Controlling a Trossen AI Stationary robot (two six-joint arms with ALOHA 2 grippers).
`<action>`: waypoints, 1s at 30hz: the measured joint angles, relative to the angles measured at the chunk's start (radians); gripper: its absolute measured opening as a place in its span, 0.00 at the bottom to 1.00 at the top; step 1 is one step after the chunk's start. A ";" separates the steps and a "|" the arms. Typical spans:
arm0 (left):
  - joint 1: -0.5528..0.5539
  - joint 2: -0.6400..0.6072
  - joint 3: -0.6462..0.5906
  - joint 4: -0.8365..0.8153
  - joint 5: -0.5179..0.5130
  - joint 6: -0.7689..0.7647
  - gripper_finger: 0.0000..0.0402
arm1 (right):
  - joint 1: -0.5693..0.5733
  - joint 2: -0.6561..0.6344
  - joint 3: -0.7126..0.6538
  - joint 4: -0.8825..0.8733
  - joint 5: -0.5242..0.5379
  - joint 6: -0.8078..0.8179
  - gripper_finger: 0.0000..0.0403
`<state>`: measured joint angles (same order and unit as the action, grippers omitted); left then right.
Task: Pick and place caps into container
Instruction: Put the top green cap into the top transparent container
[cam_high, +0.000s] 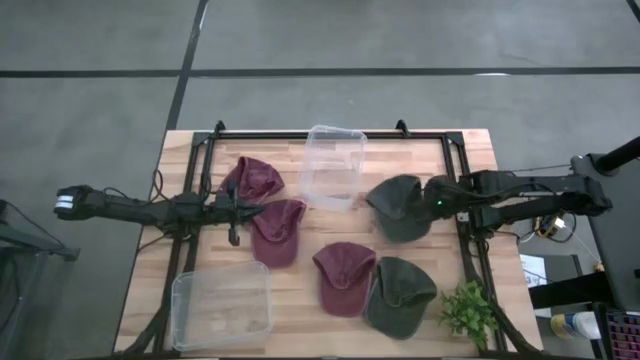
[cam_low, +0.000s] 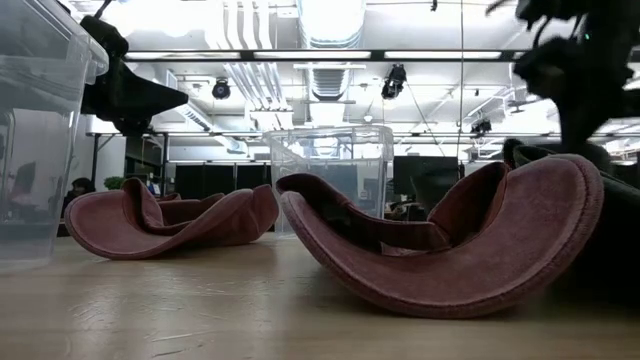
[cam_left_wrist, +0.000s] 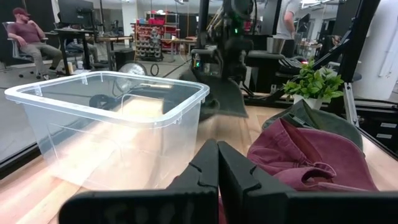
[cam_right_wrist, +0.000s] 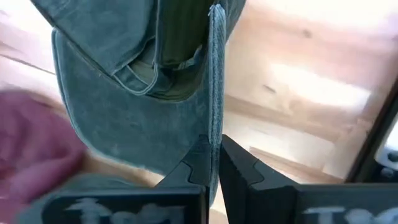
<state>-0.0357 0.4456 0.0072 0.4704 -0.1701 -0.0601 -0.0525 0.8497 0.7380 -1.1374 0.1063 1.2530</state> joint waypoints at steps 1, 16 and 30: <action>0.000 0.000 0.000 0.000 0.000 0.000 0.00 | 0.000 -0.004 0.022 -0.013 0.017 0.001 0.03; 0.000 0.000 0.000 -0.001 0.000 0.000 0.00 | 0.006 -0.008 0.285 -0.059 0.260 -0.001 0.03; 0.001 0.001 0.000 0.000 0.000 0.000 0.00 | 0.006 0.112 0.257 0.476 0.355 -0.034 0.03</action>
<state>-0.0345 0.4465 0.0074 0.4702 -0.1703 -0.0601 -0.0460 0.9622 0.9955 -0.6617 0.4609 1.2194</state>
